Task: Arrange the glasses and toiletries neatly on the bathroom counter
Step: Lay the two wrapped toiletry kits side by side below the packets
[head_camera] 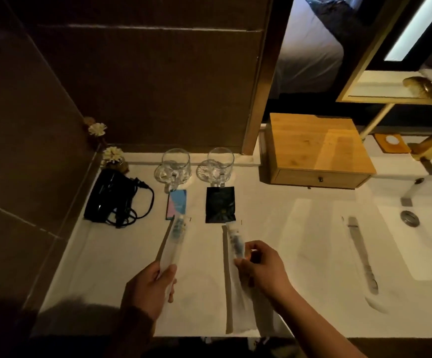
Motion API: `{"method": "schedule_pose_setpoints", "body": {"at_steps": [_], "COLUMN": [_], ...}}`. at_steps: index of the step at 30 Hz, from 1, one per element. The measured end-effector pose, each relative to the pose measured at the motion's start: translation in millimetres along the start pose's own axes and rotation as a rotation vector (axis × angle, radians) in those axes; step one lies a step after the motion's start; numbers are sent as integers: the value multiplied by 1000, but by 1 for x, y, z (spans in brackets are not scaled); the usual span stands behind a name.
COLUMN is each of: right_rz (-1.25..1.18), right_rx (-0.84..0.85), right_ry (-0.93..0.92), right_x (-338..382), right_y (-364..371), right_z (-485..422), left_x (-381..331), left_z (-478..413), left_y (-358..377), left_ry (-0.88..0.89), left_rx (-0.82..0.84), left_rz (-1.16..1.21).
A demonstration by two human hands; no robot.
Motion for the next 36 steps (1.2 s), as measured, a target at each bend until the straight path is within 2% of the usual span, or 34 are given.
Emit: {"method": "schedule_pose_setpoints", "body": {"at_steps": [2, 6, 11, 16, 19, 23, 26, 29, 31, 36], "right_rz": [166, 463, 574, 601, 575, 555, 562, 608, 632, 652], "right_rx": [-65, -179, -161, -127, -122, -127, -145, -180, -205, -253], "right_ry": [-22, -178, -244, -268, -270, -264, -261, -263, -258, -230], "right_x": [-4, 2, 0, -5, -4, -8, -9, -3, 1, 2], "right_y": [12, 19, 18, 18, 19, 17, 17, 22, 27, 38], "right_z": [2, 14, 17, 17, 16, 17, 18, 20, 23, 27], "left_x": [10, 21, 29, 24, 12, -2, -8, -13, -13, -9], "left_z": [3, 18, 30, 25, 14, 14, 22, 21, 17, 15], "left_y": [-12, -25, -21, -18, -22, -22, -11, -4, -8, -20], "left_ry": [-31, -40, -112, -89, -15, 208, 373, 457, 455, 454], "left_rx": [-28, -78, -132, -162, -206, -225, -157, -70, -30, 23], "left_rz": [19, 23, 31, -47, -209, -626, -854, -1034, -1072, -973]}}
Point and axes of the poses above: each hand's wrist, its own z-axis away from the middle knuckle, its own y-axis out of the palm, x = y × z, the point moved 6 cm from there along -z, towards the middle knuckle, and after that the axes turned 6 degrees about y, right-handed, at the moved point
